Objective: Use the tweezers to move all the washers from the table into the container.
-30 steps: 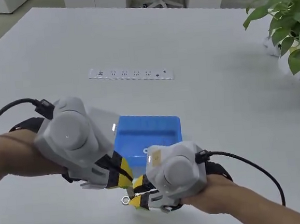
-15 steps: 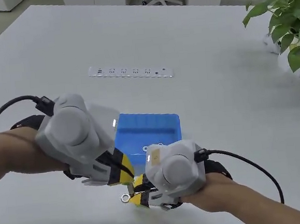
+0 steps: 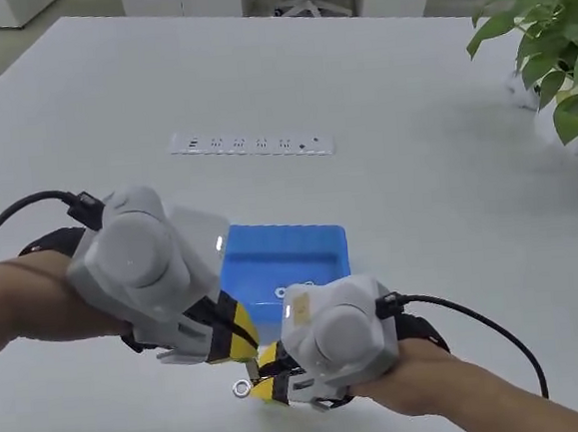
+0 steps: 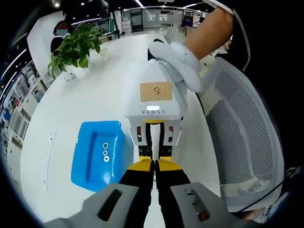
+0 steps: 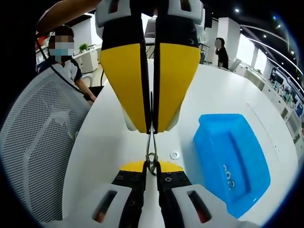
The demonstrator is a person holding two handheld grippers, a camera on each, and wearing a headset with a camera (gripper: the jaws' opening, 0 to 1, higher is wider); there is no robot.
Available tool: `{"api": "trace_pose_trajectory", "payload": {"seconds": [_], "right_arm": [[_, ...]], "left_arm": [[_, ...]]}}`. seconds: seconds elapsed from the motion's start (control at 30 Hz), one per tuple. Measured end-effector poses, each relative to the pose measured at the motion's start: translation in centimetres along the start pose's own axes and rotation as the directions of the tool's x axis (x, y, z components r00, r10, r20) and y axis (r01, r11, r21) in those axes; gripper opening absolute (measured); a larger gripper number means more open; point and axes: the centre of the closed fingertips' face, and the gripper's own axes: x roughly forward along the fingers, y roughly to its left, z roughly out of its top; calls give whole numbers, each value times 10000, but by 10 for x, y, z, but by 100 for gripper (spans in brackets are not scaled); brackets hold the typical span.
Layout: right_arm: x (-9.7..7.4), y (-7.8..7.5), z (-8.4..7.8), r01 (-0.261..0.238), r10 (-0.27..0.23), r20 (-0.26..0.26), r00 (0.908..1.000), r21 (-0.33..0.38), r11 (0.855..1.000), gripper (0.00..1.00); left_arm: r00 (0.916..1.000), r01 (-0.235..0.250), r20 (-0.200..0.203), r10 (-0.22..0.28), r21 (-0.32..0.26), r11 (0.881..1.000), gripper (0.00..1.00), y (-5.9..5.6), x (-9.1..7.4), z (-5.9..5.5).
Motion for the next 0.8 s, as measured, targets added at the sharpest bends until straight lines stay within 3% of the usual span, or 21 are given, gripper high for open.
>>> {"api": "trace_pose_trajectory", "payload": {"seconds": [0.57,0.8], "right_arm": [[-13,-2,11,140,-141,-29,9999,-176,9997,10],[-21,-7,19,270,-270,17,9996,-154,9995,10]], "left_arm": [[9999,-106,70,105,120,9999,5,2,-13,11],[9995,-155,282,151,133,9998,5,6,-22,19]]}}
